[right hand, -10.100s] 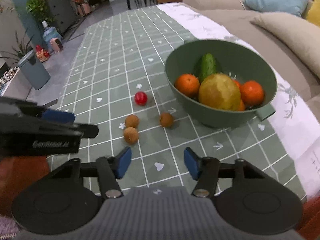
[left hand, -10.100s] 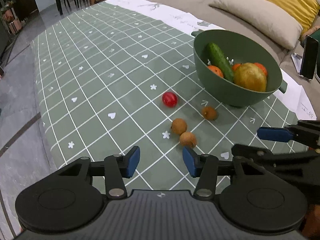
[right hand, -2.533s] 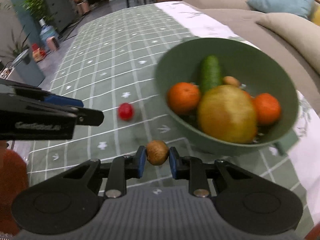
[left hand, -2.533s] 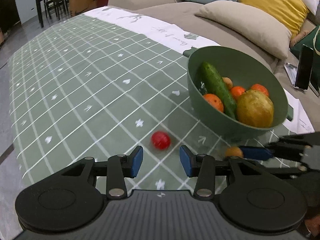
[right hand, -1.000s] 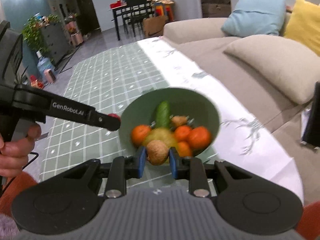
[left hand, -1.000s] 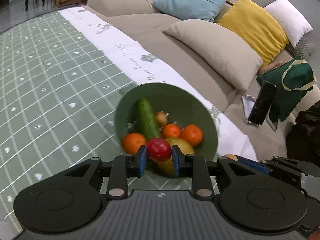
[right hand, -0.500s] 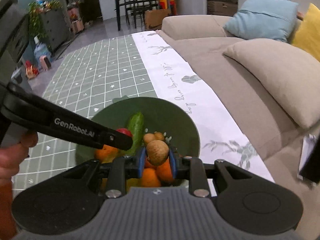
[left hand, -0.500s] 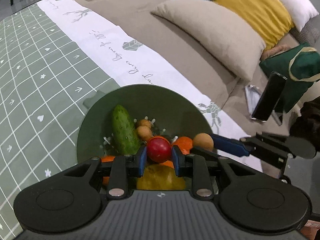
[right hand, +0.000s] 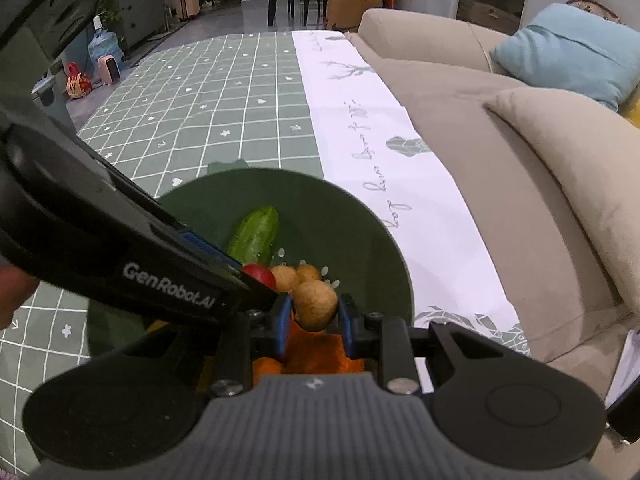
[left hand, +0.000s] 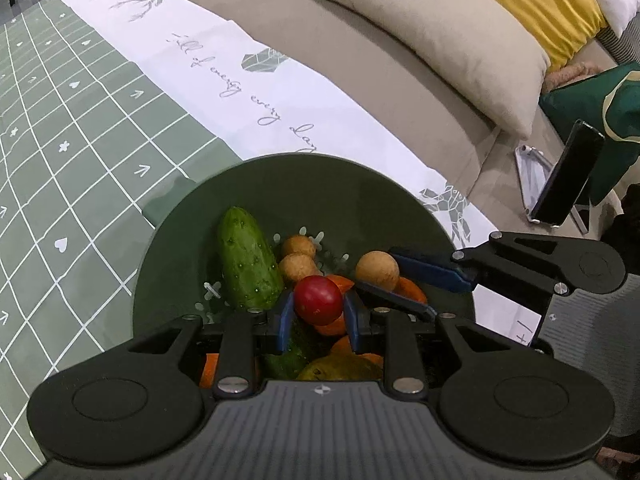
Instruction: Organize fruits
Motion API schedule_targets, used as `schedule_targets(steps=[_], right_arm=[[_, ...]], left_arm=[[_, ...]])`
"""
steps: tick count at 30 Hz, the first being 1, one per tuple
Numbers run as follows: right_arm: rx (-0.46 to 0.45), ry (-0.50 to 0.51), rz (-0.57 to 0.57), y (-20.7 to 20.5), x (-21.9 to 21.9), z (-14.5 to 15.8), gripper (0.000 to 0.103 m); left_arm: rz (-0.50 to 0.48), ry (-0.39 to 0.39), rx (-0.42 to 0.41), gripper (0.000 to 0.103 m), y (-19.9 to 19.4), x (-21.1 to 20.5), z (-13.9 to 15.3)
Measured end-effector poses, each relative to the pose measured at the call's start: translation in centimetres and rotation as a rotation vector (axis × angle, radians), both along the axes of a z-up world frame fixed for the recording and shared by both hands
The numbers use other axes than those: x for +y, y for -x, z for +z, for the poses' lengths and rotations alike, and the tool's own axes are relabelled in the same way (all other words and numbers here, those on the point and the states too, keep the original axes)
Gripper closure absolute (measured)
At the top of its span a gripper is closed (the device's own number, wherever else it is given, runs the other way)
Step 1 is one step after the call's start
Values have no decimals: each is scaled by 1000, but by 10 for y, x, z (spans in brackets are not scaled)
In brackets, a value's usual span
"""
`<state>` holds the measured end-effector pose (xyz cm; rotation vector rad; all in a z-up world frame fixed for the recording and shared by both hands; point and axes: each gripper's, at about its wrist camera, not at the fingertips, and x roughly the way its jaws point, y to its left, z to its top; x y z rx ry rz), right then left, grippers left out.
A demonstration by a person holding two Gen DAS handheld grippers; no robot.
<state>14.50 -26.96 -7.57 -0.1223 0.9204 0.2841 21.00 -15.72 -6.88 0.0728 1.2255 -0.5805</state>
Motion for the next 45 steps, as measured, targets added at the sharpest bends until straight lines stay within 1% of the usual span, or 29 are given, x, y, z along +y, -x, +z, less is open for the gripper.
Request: schedule_targets(steps=[6,10,13,15,16,19,20,22,25,28,31,33,35,36,39,41,43,44,45], right_arm=[[21,-1,3,-7,0,-9,82],[26,4,8,-5,2,-9,82],[27,8,9,-5,3,-7,81],[32,19,3,-5,3,-6,77],[31,23,-1,-5,2,-4,72],[36,21,-4,-4,1,2,70],[37,31,-6,-5,1,5,65],[28,43,-10,-3,0,13,60],[12,28,-11,1,-1,29,54],[-19,31,-18,10,-1,48,48],[-51,26,-37,20,0,67,42],[-69,12,-54,28,0,80,38],[-90,-3,-77,38,2,94,30],[-103,-11,-88,43,3,100,28],[-149,-41,-115,62,7,120,22],[-190,-66,-137,76,10,133,16],[-225,-85,-159,89,14,144,16],[-240,-95,-171,96,15,148,15],[-254,-105,-183,103,16,152,13]], left_arm=[[1,3,8,73,-2,-1,-3],[3,4,10,73,-2,-1,-4],[12,-1,16,65,-2,0,-4],[16,-2,18,61,-1,1,-3],[19,-5,14,61,0,1,-1],[21,11,0,58,3,4,7],[22,14,-4,57,4,5,11],[24,20,-23,56,7,8,19],[35,31,-62,55,13,14,35],[42,38,-124,55,22,22,56],[59,12,-213,54,33,31,80],[81,-10,-282,48,43,40,96],[106,-26,-357,45,55,48,111],[116,-36,-399,42,61,52,118],[139,-79,-514,39,83,62,134],[151,-99,-580,38,99,67,143],[171,-109,-628,38,113,73,151],[181,-112,-650,35,119,76,154],[193,-119,-676,26,127,79,157]])
